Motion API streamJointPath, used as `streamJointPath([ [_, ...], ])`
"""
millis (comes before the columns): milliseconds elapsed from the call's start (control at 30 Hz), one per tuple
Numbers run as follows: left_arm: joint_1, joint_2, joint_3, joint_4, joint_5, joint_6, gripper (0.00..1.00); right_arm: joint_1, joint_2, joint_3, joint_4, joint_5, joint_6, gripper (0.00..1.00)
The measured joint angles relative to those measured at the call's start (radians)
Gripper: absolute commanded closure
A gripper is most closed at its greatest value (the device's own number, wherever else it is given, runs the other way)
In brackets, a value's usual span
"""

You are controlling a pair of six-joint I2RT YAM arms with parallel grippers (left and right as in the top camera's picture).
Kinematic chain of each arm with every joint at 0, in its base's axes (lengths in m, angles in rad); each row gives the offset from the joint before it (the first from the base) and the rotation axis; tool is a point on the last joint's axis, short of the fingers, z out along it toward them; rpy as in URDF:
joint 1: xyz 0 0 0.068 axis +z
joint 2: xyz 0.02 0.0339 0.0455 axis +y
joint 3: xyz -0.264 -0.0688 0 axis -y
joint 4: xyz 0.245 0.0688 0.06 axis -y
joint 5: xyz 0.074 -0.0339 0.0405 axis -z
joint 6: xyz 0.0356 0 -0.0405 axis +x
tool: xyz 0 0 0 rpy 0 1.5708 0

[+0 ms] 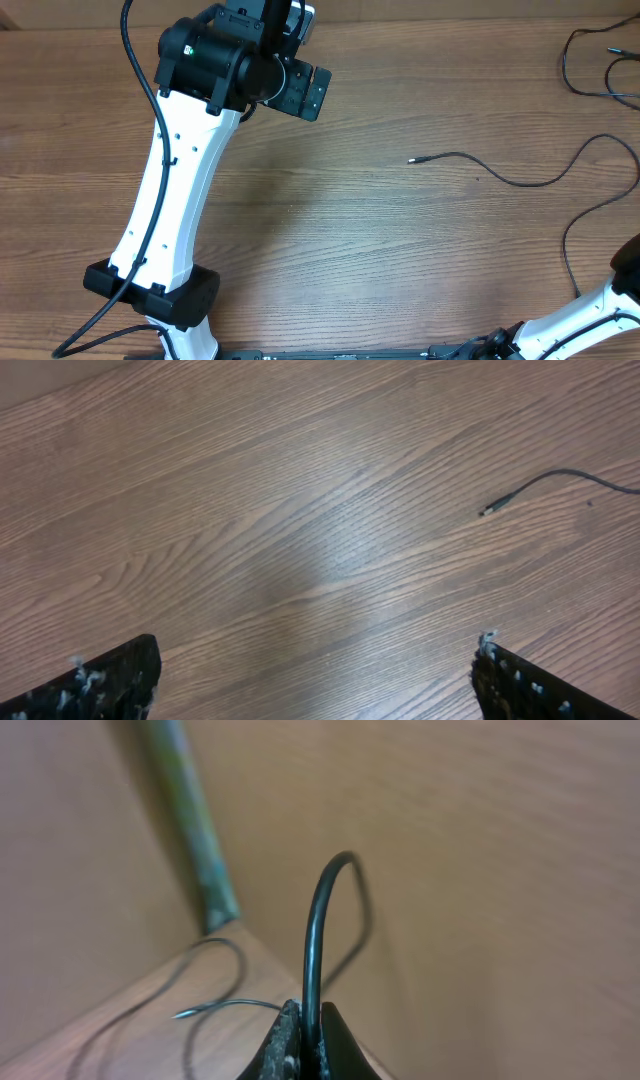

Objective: Untangle cables

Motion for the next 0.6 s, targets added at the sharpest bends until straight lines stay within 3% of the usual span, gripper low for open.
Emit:
streamJointPath([
  [300, 0.0, 0.0, 0.0, 0.001, 0.0, 0.0, 0.0, 0.087, 0.0, 0.0, 0.045, -0.206, 0.2, 0.96],
  [600, 0.0, 0.0, 0.0, 0.095, 0.0, 0.0, 0.0, 0.366, 0.0, 0.0, 0.041, -0.297, 0.24, 0.96],
])
